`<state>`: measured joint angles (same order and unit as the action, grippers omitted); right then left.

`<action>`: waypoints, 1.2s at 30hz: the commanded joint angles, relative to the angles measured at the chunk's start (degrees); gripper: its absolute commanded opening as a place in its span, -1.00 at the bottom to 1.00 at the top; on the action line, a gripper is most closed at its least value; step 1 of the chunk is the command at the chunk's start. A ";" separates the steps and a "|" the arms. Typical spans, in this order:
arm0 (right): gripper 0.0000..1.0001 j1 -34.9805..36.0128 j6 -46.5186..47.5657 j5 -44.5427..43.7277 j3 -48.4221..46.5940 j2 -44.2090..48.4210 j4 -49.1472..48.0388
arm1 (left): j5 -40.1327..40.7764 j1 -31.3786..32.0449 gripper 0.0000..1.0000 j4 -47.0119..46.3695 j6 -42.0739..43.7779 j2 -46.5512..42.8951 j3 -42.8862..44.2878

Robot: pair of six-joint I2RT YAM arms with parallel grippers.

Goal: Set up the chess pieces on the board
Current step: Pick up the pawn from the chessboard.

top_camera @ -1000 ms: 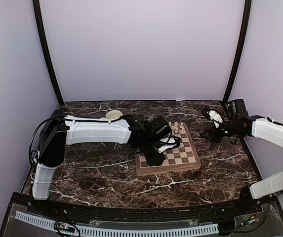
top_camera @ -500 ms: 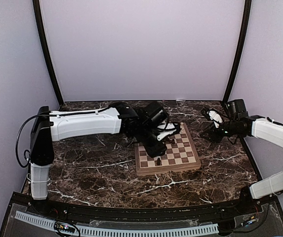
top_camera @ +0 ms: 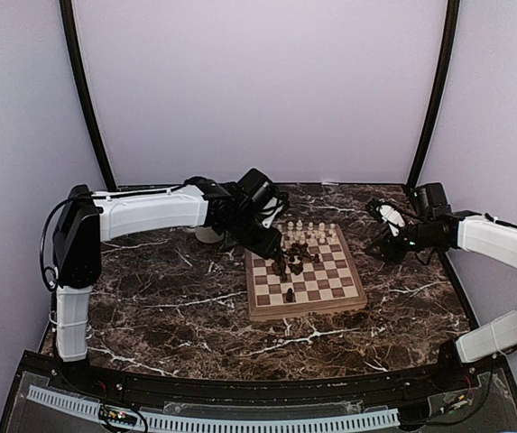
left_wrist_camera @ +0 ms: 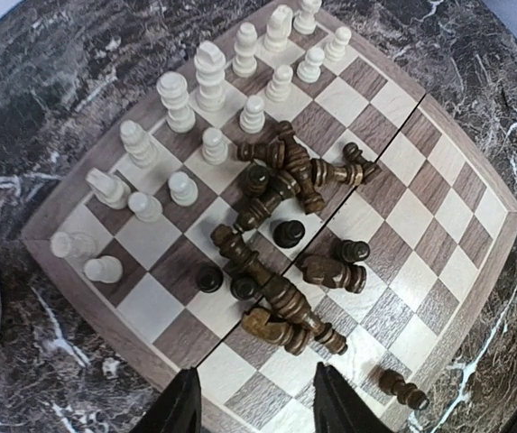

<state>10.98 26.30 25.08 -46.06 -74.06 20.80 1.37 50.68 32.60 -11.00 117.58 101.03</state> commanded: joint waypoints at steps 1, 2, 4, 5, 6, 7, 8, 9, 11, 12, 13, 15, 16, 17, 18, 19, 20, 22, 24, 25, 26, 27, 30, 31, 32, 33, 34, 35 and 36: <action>-0.12 -0.25 0.46 0.49 -0.61 0.07 -0.41 | 1.09 0.05 -0.16 -2.29 -3.36 2.17 0.70; -0.12 -0.25 0.50 0.40 -0.56 0.10 -0.41 | 1.62 -0.24 -0.20 -1.91 -3.29 3.33 1.61; -0.12 -0.26 0.57 0.28 -0.45 0.20 -0.41 | 2.74 -0.68 -0.26 -1.88 -3.12 4.78 2.41; -0.12 -0.26 0.67 0.16 -0.41 0.33 -0.47 | 2.71 -1.14 -0.34 -2.11 -3.00 6.04 3.00; -0.12 -0.26 0.74 0.15 -0.37 0.32 -0.41 | 2.56 -1.36 -0.37 -2.26 -3.02 6.73 3.10; -0.12 -0.26 0.76 0.10 -0.41 0.32 -0.41 | 2.38 -1.45 -0.38 -2.35 -3.13 7.07 3.24; -0.12 -0.25 0.81 0.11 -0.35 0.32 -0.34 | 2.31 -1.61 -0.38 -2.58 -3.43 7.47 3.31; -0.13 -0.27 0.85 0.12 -0.34 0.30 -0.38 | 2.19 -1.71 -0.38 -2.74 -3.55 7.66 3.36; -0.12 -0.26 0.93 0.13 -0.34 0.21 -0.32 | 2.42 -1.78 -0.39 -3.32 -3.81 8.00 3.51; -0.13 -0.26 0.95 0.12 -0.34 0.17 -0.31 | 2.50 -1.84 -0.39 -3.73 -3.97 8.25 3.58; -0.13 -0.21 0.94 0.16 -0.40 0.15 -0.30 | 2.61 -2.04 -0.40 -3.84 -4.04 8.40 3.78; -0.13 -0.22 1.02 0.14 -0.43 0.10 -0.23 | 3.36 -2.22 -0.40 -3.98 -4.25 8.90 4.21; -0.13 -0.25 1.03 0.20 -0.36 0.14 -0.16 | 3.55 -2.28 -0.41 -4.11 -4.39 9.14 4.37; -0.12 -0.26 1.03 0.15 -0.35 0.17 -0.19 | 3.58 -2.39 -0.41 -4.29 -4.38 9.24 4.53; -0.12 -0.26 1.03 0.12 -0.34 0.16 -0.15 | 3.48 -2.45 -0.41 -4.76 -4.38 9.35 4.57; -0.13 -0.26 1.07 0.06 -0.34 0.16 -0.14 | 3.29 -2.56 -0.41 -5.14 -4.38 9.56 4.60; -0.12 -0.26 1.11 0.10 -0.34 0.07 -0.14 | 3.21 -2.58 -0.41 -5.33 -4.38 9.71 4.65; -0.12 -0.26 1.12 0.06 -0.34 -0.01 -0.06 | 2.80 -2.56 -0.40 -5.74 -4.26 10.21 4.93; -0.13 -0.26 1.12 -0.03 -0.34 -0.04 -0.13 | 2.11 -2.61 -0.39 -5.79 -4.16 10.74 5.42; -0.13 -0.26 1.12 -0.03 -0.34 -0.03 -0.06 | 2.00 -2.64 -0.38 -5.79 -4.06 11.11 5.71; -0.13 -0.26 1.12 -0.05 -0.34 -0.10 -0.10 | 1.74 -2.67 -0.38 -5.79 -4.00 11.28 5.99; -0.12 -0.26 1.19 -0.11 -0.34 -0.16 -0.02 | 1.68 -2.64 -0.38 -5.75 -3.91 11.58 6.00; -0.12 -0.26 1.23 -0.07 -0.34 -0.25 -0.01 | 1.68 -2.74 -0.38 -5.82 -3.85 11.99 6.13; -0.13 -0.27 1.21 -0.10 -0.34 -0.22 0.03 | 1.70 -2.77 -0.38 -5.91 -3.78 12.11 6.12; -0.13 -0.26 1.21 -0.07 -0.34 -0.36 0.03 | 1.66 -2.81 -0.38 -5.98 -3.73 12.21 6.22; -0.12 -0.26 1.20 -0.11 -0.39 -0.44 0.12 | 1.64 -2.81 -0.38 -6.15 -3.69 12.34 6.29; -0.13 -0.26 1.20 -0.12 -0.43 -0.49 0.08 | 1.63 -2.85 -0.38 -6.19 -3.64 12.42 6.33; -0.13 -0.28 1.20 -0.03 -0.43 -0.59 0.18 | 1.58 -2.90 -0.39 -6.22 -3.60 12.52 6.44; -0.12 -0.26 1.20 -0.09 -0.43 -0.64 0.19 | 1.55 -2.89 -0.44 -6.23 -3.59 12.55 6.56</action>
<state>10.98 27.16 25.02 -46.06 -74.08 20.86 3.55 48.14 26.89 -14.81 130.10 105.82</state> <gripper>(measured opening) 0.438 0.306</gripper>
